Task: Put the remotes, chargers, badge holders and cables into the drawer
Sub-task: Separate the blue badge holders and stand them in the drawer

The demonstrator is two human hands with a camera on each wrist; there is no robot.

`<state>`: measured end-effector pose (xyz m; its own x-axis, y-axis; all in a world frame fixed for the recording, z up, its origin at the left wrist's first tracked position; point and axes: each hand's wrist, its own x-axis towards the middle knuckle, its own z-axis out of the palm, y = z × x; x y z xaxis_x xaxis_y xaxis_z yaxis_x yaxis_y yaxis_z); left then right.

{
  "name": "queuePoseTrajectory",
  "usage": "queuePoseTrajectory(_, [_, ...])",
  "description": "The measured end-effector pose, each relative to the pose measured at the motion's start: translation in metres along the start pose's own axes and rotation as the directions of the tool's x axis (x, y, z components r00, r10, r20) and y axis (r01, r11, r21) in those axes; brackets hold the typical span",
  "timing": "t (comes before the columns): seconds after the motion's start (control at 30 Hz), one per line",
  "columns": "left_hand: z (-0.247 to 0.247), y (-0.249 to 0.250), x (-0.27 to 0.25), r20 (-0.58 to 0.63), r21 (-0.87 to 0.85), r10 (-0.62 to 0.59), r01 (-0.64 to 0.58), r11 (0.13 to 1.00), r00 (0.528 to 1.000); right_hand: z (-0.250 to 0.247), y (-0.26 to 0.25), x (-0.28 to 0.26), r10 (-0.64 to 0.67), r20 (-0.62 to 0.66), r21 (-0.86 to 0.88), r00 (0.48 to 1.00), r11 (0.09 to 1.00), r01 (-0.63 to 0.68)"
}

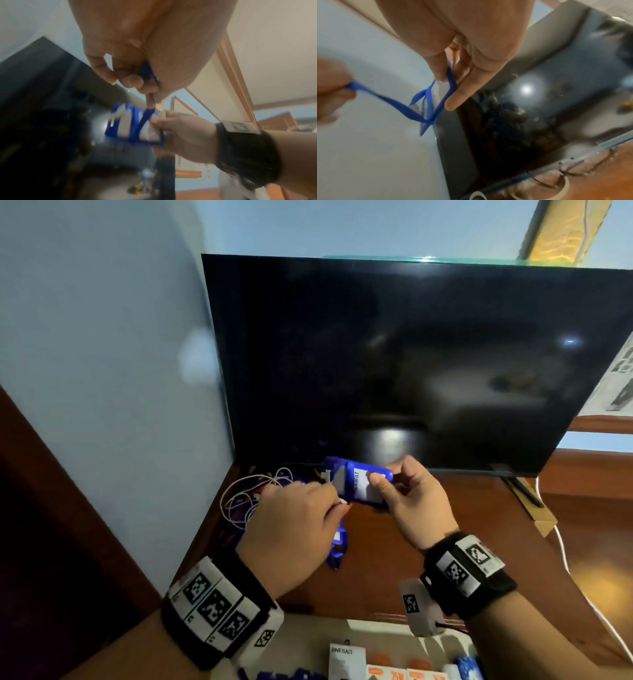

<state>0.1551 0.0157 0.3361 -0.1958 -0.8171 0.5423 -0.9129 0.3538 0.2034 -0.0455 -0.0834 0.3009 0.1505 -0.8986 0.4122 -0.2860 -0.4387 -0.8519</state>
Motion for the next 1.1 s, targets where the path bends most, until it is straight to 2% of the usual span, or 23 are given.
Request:
queuePoseTrajectory(0.07, [-0.003,-0.014,0.004,0.002,0.072,0.038,-0.038,0.997,0.999,0.010,0.013,-0.015,0.034,0.168,0.012,0.985,0.999,-0.037])
queuePoseTrajectory(0.13, [-0.004,-0.031,0.008,0.096,0.018,-0.013,0.012,1.000,0.995,0.017,0.017,-0.030,0.035,0.279,0.046,0.960,0.998,-0.050])
queuePoseTrajectory(0.23, [0.009,-0.058,0.002,0.322,-0.169,-0.178,0.242,0.956,0.930,0.029,0.019,-0.057,0.125,0.351,0.182,0.928,0.963,-0.199])
queuePoseTrajectory(0.3, [0.026,-0.071,-0.011,0.430,-0.303,-0.301,0.450,0.840,0.851,0.037,0.026,-0.075,0.182,0.351,0.224,0.919,0.936,-0.271])
queuePoseTrajectory(0.37, [0.043,-0.074,-0.029,0.549,-0.419,-0.397,0.653,0.631,0.736,0.047,0.040,-0.094,0.252,0.348,0.264,0.903,0.898,-0.352])
queuePoseTrajectory(0.4, [0.051,-0.072,-0.038,0.624,-0.469,-0.424,0.749,0.469,0.656,0.052,0.046,-0.104,0.297,0.354,0.296,0.887,0.864,-0.408])
queuePoseTrajectory(0.47, [0.065,-0.065,-0.056,0.796,-0.455,-0.416,0.888,0.068,0.440,0.062,0.055,-0.124,0.361,0.392,0.341,0.846,0.798,-0.498])
queuePoseTrajectory(0.5, [0.072,-0.062,-0.066,0.864,-0.391,-0.377,0.916,-0.087,0.333,0.068,0.061,-0.134,0.387,0.400,0.334,0.831,0.783,-0.525])
queuePoseTrajectory(0.57, [0.085,-0.061,-0.084,0.941,-0.247,-0.294,0.936,-0.250,0.170,0.079,0.075,-0.152,0.438,0.390,0.310,0.810,0.766,-0.563])
queuePoseTrajectory(0.6, [0.092,-0.063,-0.091,0.957,-0.194,-0.265,0.935,-0.297,0.115,0.083,0.077,-0.159,0.463,0.390,0.307,0.796,0.750,-0.586])
queuePoseTrajectory(0.67, [0.098,-0.065,-0.104,0.973,-0.135,-0.226,0.921,-0.365,0.053,0.091,0.086,-0.173,0.504,0.401,0.337,0.765,0.695,-0.635])
queuePoseTrajectory(0.73, [0.099,-0.066,-0.113,0.981,-0.106,-0.193,0.908,-0.406,0.028,0.098,0.089,-0.182,0.534,0.412,0.377,0.738,0.638,-0.672])
queuePoseTrajectory(0.77, [0.098,-0.066,-0.117,0.984,-0.105,-0.175,0.891,-0.442,0.030,0.100,0.091,-0.185,0.550,0.421,0.388,0.721,0.609,-0.691])
queuePoseTrajectory(0.87, [0.104,-0.068,-0.134,0.970,-0.214,-0.219,0.785,-0.581,0.103,0.107,0.087,-0.190,0.559,0.460,0.382,0.690,0.577,-0.722])
queuePoseTrajectory(0.97, [0.108,-0.071,-0.153,0.949,-0.309,-0.268,0.665,-0.680,0.167,0.116,0.089,-0.197,0.628,0.466,0.372,0.623,0.500,-0.782])
queuePoseTrajectory(1.03, [0.109,-0.074,-0.166,0.941,-0.332,-0.272,0.695,-0.638,0.200,0.124,0.088,-0.200,0.681,0.437,0.370,0.588,0.459,-0.807])
queuePoseTrajectory(1.1, [0.109,-0.073,-0.178,0.924,-0.373,-0.286,0.753,-0.542,0.252,0.132,0.091,-0.203,0.719,0.390,0.390,0.575,0.437,-0.810])
